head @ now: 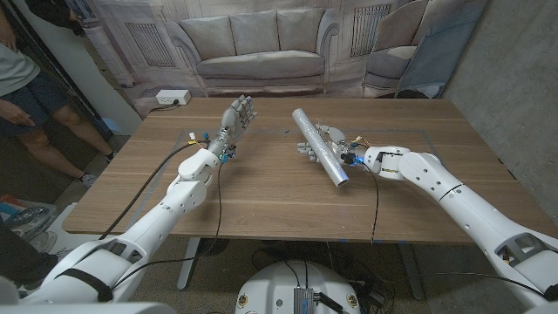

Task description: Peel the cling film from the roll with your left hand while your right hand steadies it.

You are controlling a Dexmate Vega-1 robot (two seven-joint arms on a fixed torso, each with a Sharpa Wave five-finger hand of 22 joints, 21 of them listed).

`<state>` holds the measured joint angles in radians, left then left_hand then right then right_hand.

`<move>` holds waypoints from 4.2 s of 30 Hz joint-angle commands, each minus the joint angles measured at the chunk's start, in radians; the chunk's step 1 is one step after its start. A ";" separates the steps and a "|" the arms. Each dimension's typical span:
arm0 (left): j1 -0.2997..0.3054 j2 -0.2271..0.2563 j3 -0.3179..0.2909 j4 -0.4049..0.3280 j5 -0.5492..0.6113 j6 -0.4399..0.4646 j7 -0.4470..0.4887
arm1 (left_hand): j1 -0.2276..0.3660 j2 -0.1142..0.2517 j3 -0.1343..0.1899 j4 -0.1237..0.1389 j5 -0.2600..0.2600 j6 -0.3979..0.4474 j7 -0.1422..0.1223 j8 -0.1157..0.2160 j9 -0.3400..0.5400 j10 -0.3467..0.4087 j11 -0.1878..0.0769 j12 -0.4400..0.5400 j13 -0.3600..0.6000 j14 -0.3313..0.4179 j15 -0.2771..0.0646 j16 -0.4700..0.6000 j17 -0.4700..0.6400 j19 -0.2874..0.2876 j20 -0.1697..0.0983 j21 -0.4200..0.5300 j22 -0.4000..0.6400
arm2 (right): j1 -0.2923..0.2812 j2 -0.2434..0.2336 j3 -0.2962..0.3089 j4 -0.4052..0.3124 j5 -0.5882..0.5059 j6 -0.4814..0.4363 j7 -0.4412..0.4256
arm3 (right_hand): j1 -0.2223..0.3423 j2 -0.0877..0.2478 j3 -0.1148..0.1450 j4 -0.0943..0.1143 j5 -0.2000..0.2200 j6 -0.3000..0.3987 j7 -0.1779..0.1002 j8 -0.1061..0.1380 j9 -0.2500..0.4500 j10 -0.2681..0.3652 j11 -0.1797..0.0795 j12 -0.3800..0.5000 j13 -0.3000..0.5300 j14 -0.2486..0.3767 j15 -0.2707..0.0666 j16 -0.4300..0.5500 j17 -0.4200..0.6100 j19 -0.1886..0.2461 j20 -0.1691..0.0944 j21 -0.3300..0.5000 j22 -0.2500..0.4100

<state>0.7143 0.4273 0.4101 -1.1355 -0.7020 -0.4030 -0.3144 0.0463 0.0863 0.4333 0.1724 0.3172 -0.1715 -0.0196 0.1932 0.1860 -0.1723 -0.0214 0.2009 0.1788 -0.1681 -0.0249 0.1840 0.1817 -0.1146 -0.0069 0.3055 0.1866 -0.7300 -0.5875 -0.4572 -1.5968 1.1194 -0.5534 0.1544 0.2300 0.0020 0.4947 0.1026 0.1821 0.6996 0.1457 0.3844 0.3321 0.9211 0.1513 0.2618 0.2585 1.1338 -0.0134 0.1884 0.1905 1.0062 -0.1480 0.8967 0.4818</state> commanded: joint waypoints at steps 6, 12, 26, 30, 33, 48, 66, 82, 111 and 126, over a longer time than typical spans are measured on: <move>-0.005 0.003 0.013 -0.030 0.008 0.027 0.002 | 0.008 0.061 0.002 -0.005 -0.006 -0.138 -0.009 0.002 0.003 -0.112 0.003 -0.002 0.003 -0.122 0.012 0.001 0.000 -0.003 0.025 -0.007 -0.001 | -0.016 -0.014 0.008 -0.048 0.009 -0.011 -0.081 | 0.064 0.017 0.040 -0.052 0.008 0.027 -0.031 0.003 0.006 0.026 -0.035 0.005 0.008 0.030 -0.042 0.031 0.007 0.009 -0.034 0.039 0.036; -0.004 0.002 0.021 -0.062 -0.004 0.056 -0.002 | 0.028 0.049 0.006 -0.022 -0.013 -0.120 -0.029 0.008 0.002 -0.095 0.001 0.003 0.003 -0.083 0.039 0.010 -0.002 0.032 0.038 0.001 0.000 | -0.022 -0.029 0.014 -0.107 0.012 -0.054 -0.193 | 0.103 0.056 0.072 -0.082 0.011 0.066 -0.057 0.018 0.014 0.069 -0.058 0.014 0.014 0.099 -0.091 0.077 0.018 0.028 -0.070 0.089 0.095; -0.058 0.146 0.112 -0.260 0.267 0.159 0.112 | 0.346 -0.045 0.054 -0.267 -0.124 0.257 -0.043 0.099 0.005 0.276 0.014 0.076 0.016 0.317 0.036 0.052 0.024 0.276 0.064 0.083 0.017 | -0.031 -0.028 0.013 -0.114 0.034 -0.060 -0.231 | 0.105 0.071 0.079 -0.088 0.012 0.064 -0.048 0.019 0.022 0.071 -0.052 0.009 0.022 0.087 -0.079 0.084 0.021 0.043 -0.072 0.134 0.159; -0.087 0.190 0.130 -0.279 0.367 0.149 0.130 | 0.396 -0.050 0.065 -0.299 -0.129 0.319 -0.074 0.113 0.007 0.265 -0.002 0.060 0.018 0.289 0.018 0.032 0.031 0.202 0.075 0.057 0.019 | -0.028 -0.025 0.009 -0.107 0.035 -0.055 -0.221 | 0.103 0.072 0.079 -0.087 0.013 0.062 -0.048 0.019 0.023 0.067 -0.049 0.006 0.023 0.083 -0.079 0.084 0.021 0.045 -0.072 0.140 0.167; -0.113 0.219 0.144 -0.287 0.431 0.143 0.122 | 0.443 -0.063 0.074 -0.327 -0.131 0.349 -0.096 0.121 0.009 0.234 -0.010 0.042 0.020 0.253 0.016 0.017 0.031 0.174 0.081 0.047 0.019 | -0.023 -0.024 0.005 -0.101 0.033 -0.054 -0.216 | 0.101 0.073 0.080 -0.086 0.013 0.061 -0.046 0.018 0.024 0.067 -0.048 0.006 0.024 0.081 -0.078 0.084 0.020 0.047 -0.072 0.144 0.173; -0.305 0.317 0.248 -0.365 0.737 0.141 -0.052 | 0.616 -0.082 0.101 -0.346 -0.125 0.312 -0.199 0.088 0.016 0.102 0.021 -0.005 0.025 0.060 0.067 -0.003 0.036 0.073 0.093 0.006 0.020 | 0.000 -0.007 -0.015 -0.060 0.025 -0.051 -0.174 | 0.091 0.075 0.081 -0.081 0.014 0.059 -0.041 0.017 0.028 0.066 -0.039 0.003 0.028 0.078 -0.074 0.086 0.018 0.055 -0.073 0.160 0.200; -0.547 0.307 0.350 -0.463 0.905 0.220 -0.403 | 0.747 -0.102 0.093 -0.343 -0.125 0.346 -0.199 0.094 0.027 0.052 -0.004 0.004 0.026 -0.025 0.057 -0.002 0.018 0.041 0.078 -0.015 0.016 | -0.013 -0.004 -0.004 -0.051 0.027 -0.023 -0.143 | 0.077 0.075 0.083 -0.072 0.014 0.058 -0.035 0.016 0.030 0.065 -0.035 0.000 0.032 0.076 -0.069 0.086 0.015 0.057 -0.073 0.170 0.223; -0.677 0.271 0.414 -0.509 1.029 0.250 -0.601 | 0.786 -0.105 0.074 -0.332 -0.131 0.464 -0.197 0.142 0.036 0.052 -0.019 0.009 0.025 -0.056 0.060 -0.001 0.012 0.028 0.077 -0.023 0.014 | -0.016 0.001 0.002 -0.041 0.040 -0.018 -0.125 | 0.064 0.074 0.085 -0.063 0.014 0.060 -0.033 0.015 0.032 0.068 -0.032 -0.001 0.034 0.074 -0.069 0.087 0.012 0.057 -0.073 0.174 0.240; -0.678 0.176 0.501 -0.525 1.370 0.210 -0.532 | 0.868 -0.094 0.050 -0.332 -0.137 0.538 -0.202 0.170 0.036 0.072 -0.060 0.016 0.022 -0.054 0.035 0.008 0.007 0.035 0.062 -0.027 0.010 | -0.063 -0.022 0.027 -0.076 0.053 0.031 -0.098 | 0.042 0.076 0.090 -0.046 0.014 0.064 -0.027 0.014 0.033 0.074 -0.030 -0.003 0.039 0.080 -0.067 0.090 0.009 0.055 -0.073 0.177 0.264; -0.681 0.121 0.524 -0.423 1.369 0.121 -0.446 | 0.879 -0.064 0.045 -0.317 -0.136 0.529 -0.202 0.163 0.034 0.093 -0.073 0.023 0.022 -0.040 0.029 0.015 0.010 0.047 0.059 -0.023 0.011 | -0.064 -0.030 0.024 -0.082 0.049 0.041 -0.087 | 0.033 0.075 0.095 -0.040 0.014 0.066 -0.026 0.013 0.034 0.077 -0.029 -0.003 0.041 0.084 -0.069 0.092 0.007 0.056 -0.073 0.179 0.277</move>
<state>0.0345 0.5840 0.9194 -1.6190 0.6621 -0.2258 -0.8166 0.9199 0.0072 0.4774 -0.1502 0.1810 0.3550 -0.2215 0.3612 0.2181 -0.0863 -0.0823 0.2156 0.1999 -0.1718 0.0102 0.1926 0.1888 -0.0678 0.0567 0.2811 0.1953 -0.7914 -0.6117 -0.4320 -1.6747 1.1716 -0.5216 0.0581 0.2706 0.0795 0.5850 0.0568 0.1895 0.7607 0.1147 0.4008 0.3645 0.9896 0.1157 0.2583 0.2952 1.2051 -0.0841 0.2738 0.1951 1.0549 -0.1799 1.0687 0.7530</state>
